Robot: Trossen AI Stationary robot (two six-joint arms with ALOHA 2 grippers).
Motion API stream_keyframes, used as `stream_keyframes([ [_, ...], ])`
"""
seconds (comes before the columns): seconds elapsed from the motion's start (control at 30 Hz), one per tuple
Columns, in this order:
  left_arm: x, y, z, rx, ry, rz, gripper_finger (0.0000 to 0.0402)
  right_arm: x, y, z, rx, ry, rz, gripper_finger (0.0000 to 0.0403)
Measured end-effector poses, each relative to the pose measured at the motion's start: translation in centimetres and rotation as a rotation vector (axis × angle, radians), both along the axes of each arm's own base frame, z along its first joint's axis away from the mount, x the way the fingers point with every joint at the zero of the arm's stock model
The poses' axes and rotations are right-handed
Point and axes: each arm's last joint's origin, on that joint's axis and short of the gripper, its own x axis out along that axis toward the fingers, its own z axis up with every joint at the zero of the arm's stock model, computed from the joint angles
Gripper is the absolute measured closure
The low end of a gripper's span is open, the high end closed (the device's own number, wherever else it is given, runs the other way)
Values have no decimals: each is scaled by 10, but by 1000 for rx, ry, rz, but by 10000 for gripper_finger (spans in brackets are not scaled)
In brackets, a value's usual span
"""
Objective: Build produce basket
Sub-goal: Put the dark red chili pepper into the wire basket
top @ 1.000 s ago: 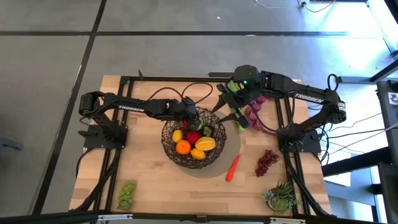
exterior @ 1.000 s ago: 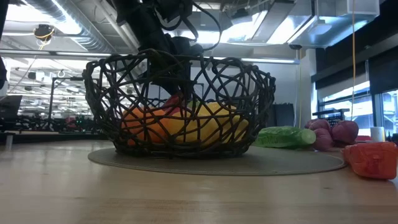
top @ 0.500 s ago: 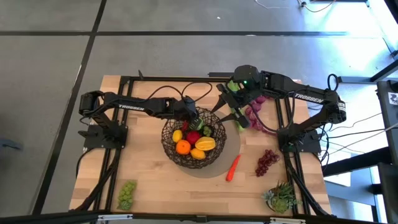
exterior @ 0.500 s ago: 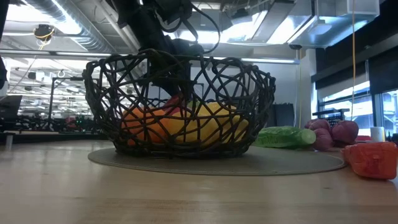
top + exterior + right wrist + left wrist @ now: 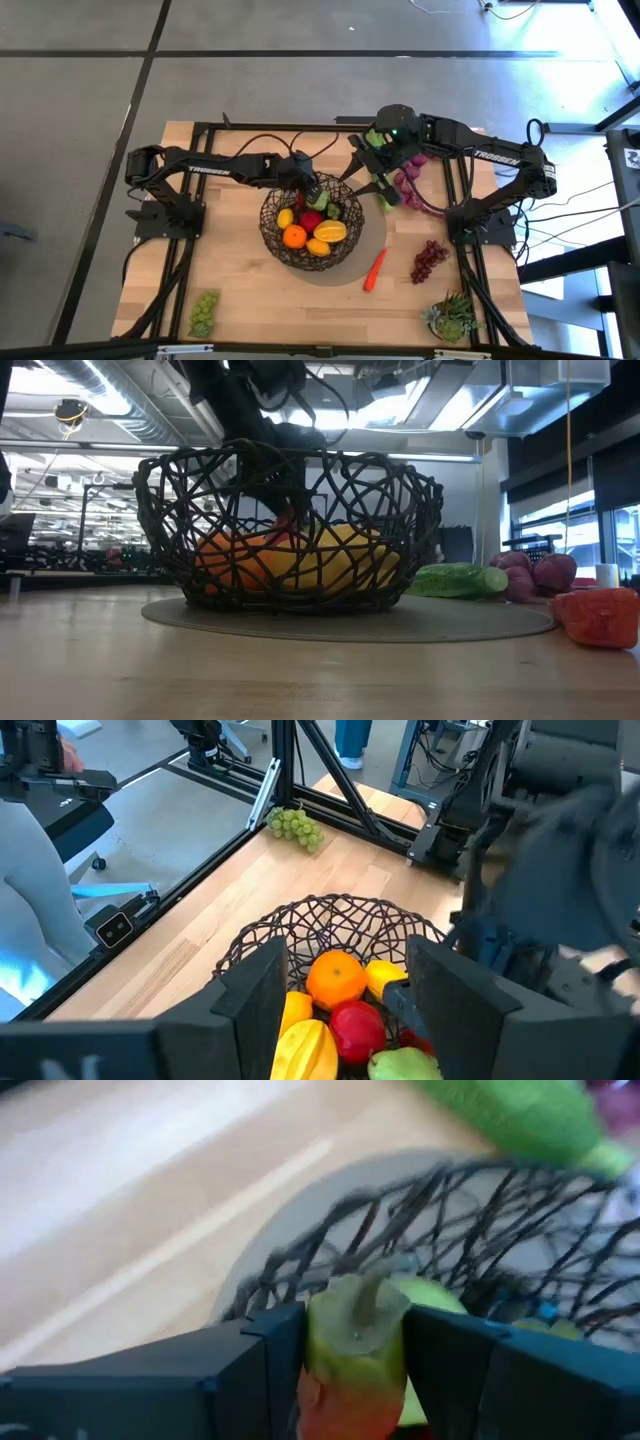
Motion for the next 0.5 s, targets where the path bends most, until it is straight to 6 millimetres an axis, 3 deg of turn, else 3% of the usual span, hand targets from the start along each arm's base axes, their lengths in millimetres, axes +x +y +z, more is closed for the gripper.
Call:
stream_keyframes([
  [0.5,-2,-2,-2,62,82,-136,256,-6,1,-1,4,48,-14,202],
])
